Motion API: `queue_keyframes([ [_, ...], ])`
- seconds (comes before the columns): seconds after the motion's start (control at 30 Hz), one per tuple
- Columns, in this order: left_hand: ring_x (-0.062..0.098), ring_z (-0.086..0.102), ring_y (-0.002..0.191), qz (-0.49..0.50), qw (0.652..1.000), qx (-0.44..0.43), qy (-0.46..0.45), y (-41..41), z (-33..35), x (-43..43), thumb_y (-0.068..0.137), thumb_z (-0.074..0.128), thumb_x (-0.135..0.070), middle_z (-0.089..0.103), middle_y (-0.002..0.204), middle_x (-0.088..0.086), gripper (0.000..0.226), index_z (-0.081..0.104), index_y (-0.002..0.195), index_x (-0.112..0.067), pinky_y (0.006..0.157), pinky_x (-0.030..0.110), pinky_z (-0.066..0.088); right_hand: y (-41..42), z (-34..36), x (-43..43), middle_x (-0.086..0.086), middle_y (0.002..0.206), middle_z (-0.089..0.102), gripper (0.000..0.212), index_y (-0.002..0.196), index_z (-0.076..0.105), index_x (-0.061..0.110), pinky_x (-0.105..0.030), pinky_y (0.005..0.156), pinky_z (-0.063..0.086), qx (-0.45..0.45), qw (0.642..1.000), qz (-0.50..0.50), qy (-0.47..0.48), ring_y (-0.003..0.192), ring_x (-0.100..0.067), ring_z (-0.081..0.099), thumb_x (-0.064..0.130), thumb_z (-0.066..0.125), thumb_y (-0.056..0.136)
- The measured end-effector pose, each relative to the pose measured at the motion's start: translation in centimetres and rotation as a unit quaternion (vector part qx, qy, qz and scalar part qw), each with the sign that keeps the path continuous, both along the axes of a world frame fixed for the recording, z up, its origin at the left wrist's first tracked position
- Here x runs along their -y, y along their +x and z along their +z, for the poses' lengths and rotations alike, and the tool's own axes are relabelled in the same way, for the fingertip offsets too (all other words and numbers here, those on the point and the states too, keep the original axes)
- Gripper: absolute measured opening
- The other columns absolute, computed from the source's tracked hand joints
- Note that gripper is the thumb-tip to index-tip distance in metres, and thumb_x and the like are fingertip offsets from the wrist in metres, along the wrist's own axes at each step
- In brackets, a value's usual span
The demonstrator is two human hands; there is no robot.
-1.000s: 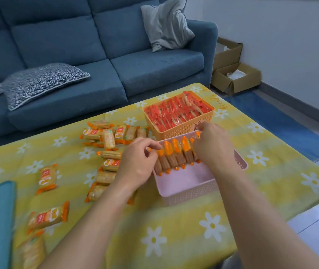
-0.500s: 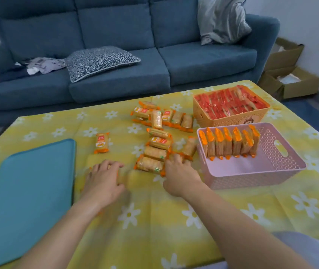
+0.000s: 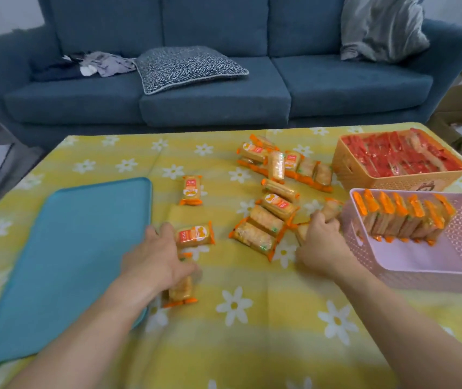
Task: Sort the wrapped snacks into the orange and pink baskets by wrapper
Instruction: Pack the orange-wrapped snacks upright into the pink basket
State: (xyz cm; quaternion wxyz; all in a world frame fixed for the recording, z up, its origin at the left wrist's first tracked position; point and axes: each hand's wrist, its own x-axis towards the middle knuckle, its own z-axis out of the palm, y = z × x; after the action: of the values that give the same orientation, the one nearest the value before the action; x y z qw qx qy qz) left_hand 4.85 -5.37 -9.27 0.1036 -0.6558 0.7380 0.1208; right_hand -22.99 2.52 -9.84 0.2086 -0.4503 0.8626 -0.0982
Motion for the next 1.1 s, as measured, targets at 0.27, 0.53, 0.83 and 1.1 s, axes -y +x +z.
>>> queue_keyframes([
  [0.27,0.028,0.062,0.092,-0.038,0.995,-0.081,0.04,-0.8,-0.1,-0.3,0.073,0.072,-0.042,0.057,0.099,-0.001,0.082,0.028,0.139,-0.023,0.072,0.035,0.05,1.4,0.3,0.3,-0.019,0.116,0.047,0.044,0.119,0.049,0.004,-0.046,0.09,0.042,-0.075,0.992,0.054,-0.089,0.108,-0.047,0.053,0.011,0.066,0.079],
  [0.53,0.032,0.046,0.12,-0.088,0.978,-0.155,-0.107,-1.4,-1.4,2.9,0.098,0.05,-0.036,0.053,0.131,0.012,0.044,0.042,0.135,-0.013,0.101,0.044,0.041,6.3,-0.3,2.0,-0.007,0.123,0.052,0.05,0.125,0.05,0.016,-0.038,0.088,0.046,-0.077,0.979,0.174,-0.073,0.117,-0.03,0.054,0.042,0.06,0.084],
  [0.83,0.029,0.05,0.119,-0.08,0.988,-0.087,-0.098,-1.4,-3.7,4.2,0.078,0.074,-0.058,0.056,0.124,0.002,0.06,0.054,0.124,-0.026,0.088,0.039,0.047,6.1,-0.4,3.5,-0.007,0.121,0.054,0.057,0.12,0.053,0.016,-0.037,0.086,0.049,-0.087,0.987,0.127,-0.041,0.118,-0.03,0.053,0.044,0.07,0.073],
  [1.1,0.024,0.056,0.11,0.043,0.946,-0.306,-0.099,-2.3,-1.9,5.3,0.07,0.068,-0.067,0.05,0.11,-0.002,0.06,0.06,0.107,-0.021,0.092,0.039,0.048,3.8,0.3,4.2,-0.006,0.112,0.066,0.05,0.116,0.042,0.016,-0.033,0.072,0.036,-0.2,0.963,0.18,-0.004,0.108,-0.031,0.063,0.034,0.067,0.076],
])
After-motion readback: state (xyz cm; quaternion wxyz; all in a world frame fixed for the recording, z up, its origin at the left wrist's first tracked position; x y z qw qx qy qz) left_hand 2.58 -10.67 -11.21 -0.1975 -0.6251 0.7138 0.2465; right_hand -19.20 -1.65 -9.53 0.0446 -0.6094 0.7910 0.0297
